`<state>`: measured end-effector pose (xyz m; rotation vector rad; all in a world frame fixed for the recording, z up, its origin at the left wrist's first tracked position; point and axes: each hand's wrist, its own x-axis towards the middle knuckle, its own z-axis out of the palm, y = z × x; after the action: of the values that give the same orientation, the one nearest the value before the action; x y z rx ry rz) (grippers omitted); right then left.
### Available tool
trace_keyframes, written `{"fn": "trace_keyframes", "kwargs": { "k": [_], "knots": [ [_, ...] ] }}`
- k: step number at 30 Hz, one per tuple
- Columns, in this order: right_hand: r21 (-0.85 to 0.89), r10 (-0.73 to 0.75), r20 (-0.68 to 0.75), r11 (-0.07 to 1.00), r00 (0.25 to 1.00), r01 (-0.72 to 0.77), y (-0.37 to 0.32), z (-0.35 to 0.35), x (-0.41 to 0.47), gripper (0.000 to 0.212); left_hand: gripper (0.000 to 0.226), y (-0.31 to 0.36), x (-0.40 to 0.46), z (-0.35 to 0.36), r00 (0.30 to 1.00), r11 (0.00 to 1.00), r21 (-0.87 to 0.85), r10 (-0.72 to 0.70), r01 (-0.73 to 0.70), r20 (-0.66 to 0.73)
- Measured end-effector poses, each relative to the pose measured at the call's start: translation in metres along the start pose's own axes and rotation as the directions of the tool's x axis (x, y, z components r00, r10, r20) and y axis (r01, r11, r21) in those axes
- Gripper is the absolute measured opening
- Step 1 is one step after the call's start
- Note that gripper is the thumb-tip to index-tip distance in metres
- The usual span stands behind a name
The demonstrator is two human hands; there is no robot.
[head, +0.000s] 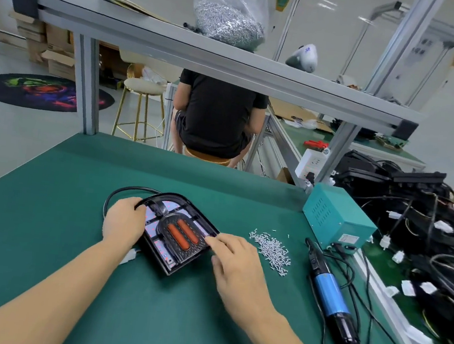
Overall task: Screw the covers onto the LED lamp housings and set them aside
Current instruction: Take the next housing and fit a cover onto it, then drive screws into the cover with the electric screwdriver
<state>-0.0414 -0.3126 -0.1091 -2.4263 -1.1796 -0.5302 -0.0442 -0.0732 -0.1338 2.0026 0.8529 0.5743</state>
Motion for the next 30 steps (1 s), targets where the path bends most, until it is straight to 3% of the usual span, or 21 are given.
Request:
{"fn": "trace_keyframes", "kwargs": {
  "k": [3,6,8,12,16,18,22,30],
  "knots": [
    [-0.083,0.208,-0.006,0.975,0.978,-0.208,0.037,-0.013,-0.016,0.037,0.020,0.003,0.001,-0.004,0.999,0.991,0.129,0.032,-0.034,0.021],
    [-0.202,0.448,0.023,0.878,0.894,-0.435,0.075,-0.030,-0.033,0.043,0.020,0.013,-0.001,-0.011,0.996,0.973,0.218,0.084,-0.081,-0.005],
    [-0.263,0.565,-0.011,0.795,0.825,-0.547,0.098,-0.043,-0.047,0.041,0.027,0.027,-0.006,-0.012,0.977,0.954,0.242,0.202,-0.179,-0.072],
    [-0.335,0.766,0.031,0.613,0.642,-0.716,0.125,-0.057,-0.064,0.030,0.019,0.073,-0.045,0.004,0.826,0.837,0.071,0.547,-0.543,-0.132],
    [-0.306,0.835,0.107,0.545,0.540,-0.781,0.131,-0.055,-0.064,0.035,0.009,0.105,-0.097,0.045,0.655,0.664,-0.131,0.748,-0.736,0.107],
    [-0.313,0.841,0.119,0.536,0.528,-0.784,0.133,-0.054,-0.061,0.037,0.007,0.107,-0.114,0.073,0.625,0.674,-0.194,0.736,-0.713,0.259],
    [-0.336,0.853,0.112,0.515,0.510,-0.788,0.132,-0.055,-0.058,0.041,0.013,0.097,-0.123,0.117,0.666,0.802,-0.148,0.570,-0.579,0.482],
    [-0.316,0.859,0.087,0.504,0.505,-0.804,0.131,-0.049,-0.064,0.050,0.017,0.092,-0.120,0.149,0.712,0.811,0.066,0.467,-0.581,0.523]
  ]
}}
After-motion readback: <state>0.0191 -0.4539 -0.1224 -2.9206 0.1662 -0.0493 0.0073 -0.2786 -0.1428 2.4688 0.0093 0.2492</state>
